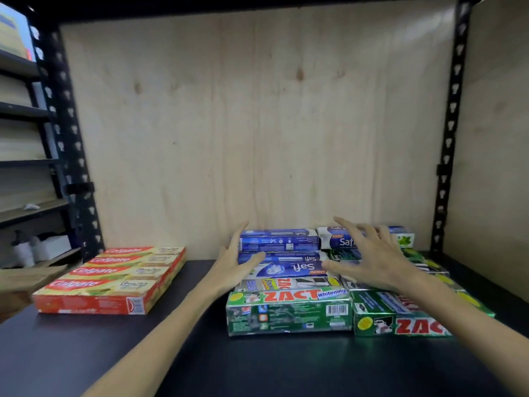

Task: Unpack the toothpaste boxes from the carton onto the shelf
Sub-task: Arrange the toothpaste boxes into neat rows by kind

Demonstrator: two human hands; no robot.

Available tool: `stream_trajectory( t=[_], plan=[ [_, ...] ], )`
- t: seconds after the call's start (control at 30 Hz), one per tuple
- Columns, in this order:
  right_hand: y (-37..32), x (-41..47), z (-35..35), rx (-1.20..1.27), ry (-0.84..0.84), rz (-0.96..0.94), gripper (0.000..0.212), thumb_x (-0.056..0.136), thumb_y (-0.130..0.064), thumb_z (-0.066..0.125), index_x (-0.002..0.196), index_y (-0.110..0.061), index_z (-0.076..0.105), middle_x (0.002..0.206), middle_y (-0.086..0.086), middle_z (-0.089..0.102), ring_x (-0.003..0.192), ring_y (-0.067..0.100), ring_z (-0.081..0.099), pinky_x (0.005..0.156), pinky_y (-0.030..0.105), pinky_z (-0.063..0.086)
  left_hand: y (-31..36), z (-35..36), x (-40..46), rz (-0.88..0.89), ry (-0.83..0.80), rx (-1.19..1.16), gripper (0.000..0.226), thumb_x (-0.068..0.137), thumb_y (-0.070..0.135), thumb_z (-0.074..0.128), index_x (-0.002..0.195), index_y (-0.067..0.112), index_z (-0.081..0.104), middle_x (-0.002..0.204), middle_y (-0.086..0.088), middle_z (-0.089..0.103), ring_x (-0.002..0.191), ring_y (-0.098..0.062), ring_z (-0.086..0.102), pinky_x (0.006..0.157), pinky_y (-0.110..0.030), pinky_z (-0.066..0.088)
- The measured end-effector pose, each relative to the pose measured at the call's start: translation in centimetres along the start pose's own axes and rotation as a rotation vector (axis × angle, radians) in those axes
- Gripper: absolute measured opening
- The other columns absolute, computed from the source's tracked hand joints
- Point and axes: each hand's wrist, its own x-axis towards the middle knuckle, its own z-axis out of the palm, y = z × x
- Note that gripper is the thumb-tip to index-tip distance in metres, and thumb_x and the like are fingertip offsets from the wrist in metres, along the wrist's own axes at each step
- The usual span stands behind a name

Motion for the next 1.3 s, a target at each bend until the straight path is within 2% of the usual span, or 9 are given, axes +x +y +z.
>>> stream_trajectory(
  t=[0.07, 0.13, 0.2, 0.33, 0.47, 0.93, 1.13, 1.23, 1.3],
  plan=[
    [0.7, 0.2, 0.3, -0.024, -0.03, 0.032, 0.11, 0.059, -0.1, 0.041, 0.15, -0.058, -0.003, 0.158, 0.005, 0.028, 0.142, 0.031, 0.019, 0.112, 0.051, 0.024, -0.8, 0.6, 0.6, 0.001, -0.011, -0.049, 0.091, 0.087, 0.051, 0.073, 0.153, 0.053, 0.01, 0.147, 0.014, 0.043, 0.133, -0.01, 0.048, 0.102, -0.03, 0.044],
    [1.1, 0.4, 0.6, -0.04, -0.032, 0.051, 0.111, 0.055, -0.104, 0.036, 0.149, -0.06, -0.004, 0.159, 0.006, 0.026, 0.142, 0.033, 0.02, 0.112, 0.051, 0.023, -1.4, 0.8, 1.3, -0.004, -0.025, -0.094, 0.093, 0.088, 0.042, 0.075, 0.155, 0.048, 0.011, 0.148, 0.007, 0.046, 0.122, -0.009, 0.059, 0.096, -0.027, 0.05],
    [1.2, 0.6, 0.7, -0.06, -0.036, 0.051, 0.113, 0.053, -0.106, 0.033, 0.149, -0.059, -0.005, 0.16, 0.006, 0.024, 0.143, 0.033, 0.019, 0.112, 0.051, 0.022, -1.7, 0.8, 1.8, -0.009, -0.029, -0.086, 0.095, 0.086, 0.045, 0.076, 0.155, 0.047, 0.01, 0.149, 0.003, 0.042, 0.122, -0.012, 0.06, 0.099, -0.033, 0.05],
    [1.3, 0.4, 0.6, -0.091, -0.064, 0.052, 0.113, 0.053, -0.106, 0.028, 0.151, -0.057, -0.004, 0.162, 0.006, 0.019, 0.147, 0.034, 0.013, 0.115, 0.052, 0.017, -1.7, 1.0, 1.9, -0.033, -0.034, -0.087, 0.104, 0.069, 0.064, 0.076, 0.15, 0.051, 0.013, 0.146, 0.004, 0.042, 0.124, -0.017, 0.059, 0.105, -0.046, 0.05],
    [1.7, 0.2, 0.3, -0.089, -0.074, 0.06, 0.112, 0.056, -0.104, 0.03, 0.152, -0.056, -0.002, 0.162, 0.005, 0.018, 0.148, 0.034, 0.011, 0.116, 0.053, 0.016, -1.7, 1.4, 2.3, -0.048, -0.036, -0.059, 0.103, 0.063, 0.069, 0.073, 0.146, 0.054, 0.013, 0.145, 0.001, 0.041, 0.128, -0.02, 0.055, 0.107, -0.049, 0.048],
    [4.5, 0.1, 0.1, -0.061, -0.071, 0.094, 0.121, 0.047, -0.109, 0.026, 0.152, -0.056, -0.004, 0.163, 0.002, 0.016, 0.149, 0.031, 0.008, 0.117, 0.054, 0.015, -0.3, 3.8, 3.0, -0.032, -0.063, -0.059, 0.109, 0.062, 0.072, 0.07, 0.149, 0.053, 0.007, 0.142, 0.0, 0.042, 0.125, -0.021, 0.057, 0.101, -0.049, 0.053],
    [5.6, -0.1, -0.5, -0.046, -0.073, 0.091, 0.126, 0.042, -0.111, 0.022, 0.151, -0.056, -0.007, 0.162, -0.002, 0.016, 0.148, 0.027, 0.007, 0.118, 0.05, 0.013, 0.6, 5.1, 2.8, 0.01, -0.024, -0.068, 0.109, 0.066, 0.069, 0.07, 0.146, 0.063, -0.003, 0.151, 0.003, 0.039, 0.139, -0.021, 0.044, 0.109, -0.046, 0.046],
    [6.3, -0.3, -0.7, -0.057, -0.062, 0.096, 0.128, 0.04, -0.111, 0.02, 0.152, -0.056, -0.007, 0.162, -0.002, 0.017, 0.148, 0.027, 0.008, 0.117, 0.049, 0.012, 1.2, 5.8, 2.8, 0.012, -0.012, -0.088, 0.111, 0.064, 0.07, 0.072, 0.139, 0.073, -0.008, 0.153, 0.0, 0.038, 0.139, -0.022, 0.044, 0.109, -0.046, 0.047],
    [6.7, -0.3, -0.8, -0.066, -0.063, 0.102, 0.128, 0.04, -0.111, 0.019, 0.152, -0.055, -0.007, 0.163, -0.001, 0.016, 0.148, 0.028, 0.008, 0.118, 0.05, 0.012, 1.3, 6.2, 2.9, 0.006, -0.008, -0.084, 0.112, 0.073, 0.063, 0.075, 0.143, 0.069, -0.012, 0.155, -0.003, 0.036, 0.138, -0.022, 0.045, 0.106, -0.04, 0.047]
  ],
)
